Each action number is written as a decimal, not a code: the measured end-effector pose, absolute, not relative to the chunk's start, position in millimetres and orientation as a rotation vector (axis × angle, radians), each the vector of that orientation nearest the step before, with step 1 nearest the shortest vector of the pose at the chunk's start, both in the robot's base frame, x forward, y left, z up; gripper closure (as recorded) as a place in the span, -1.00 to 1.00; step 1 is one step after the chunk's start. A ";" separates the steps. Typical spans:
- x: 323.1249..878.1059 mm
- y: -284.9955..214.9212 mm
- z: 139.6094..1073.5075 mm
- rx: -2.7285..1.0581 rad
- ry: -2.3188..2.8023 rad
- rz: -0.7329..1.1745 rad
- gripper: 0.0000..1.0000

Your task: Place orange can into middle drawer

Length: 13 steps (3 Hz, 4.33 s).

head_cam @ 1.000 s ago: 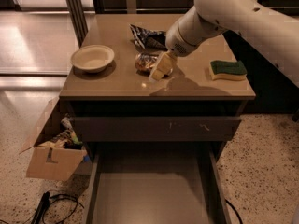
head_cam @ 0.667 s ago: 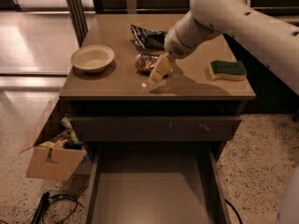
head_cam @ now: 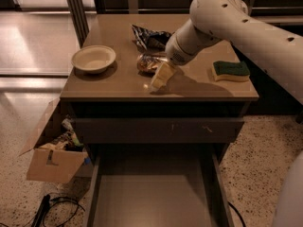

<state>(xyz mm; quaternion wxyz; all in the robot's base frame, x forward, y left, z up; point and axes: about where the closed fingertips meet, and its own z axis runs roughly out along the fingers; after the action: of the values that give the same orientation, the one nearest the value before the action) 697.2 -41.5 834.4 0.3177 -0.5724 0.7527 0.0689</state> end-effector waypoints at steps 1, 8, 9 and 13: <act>697.2 -41.5 834.3 -1.506 1.981 0.182 -0.74; 647.5 -71.4 883.5 -1.506 1.951 0.214 1.00; 601.9 -87.5 891.8 -1.461 1.945 0.227 1.00; 492.4 -102.4 832.7 -1.406 1.971 0.361 1.00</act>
Offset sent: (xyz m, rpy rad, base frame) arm 0.0000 0.0000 0.0000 0.0000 0.0000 0.0000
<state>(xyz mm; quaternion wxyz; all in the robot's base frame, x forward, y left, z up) 492.4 -102.4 832.7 0.3398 -0.5402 0.7573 0.1388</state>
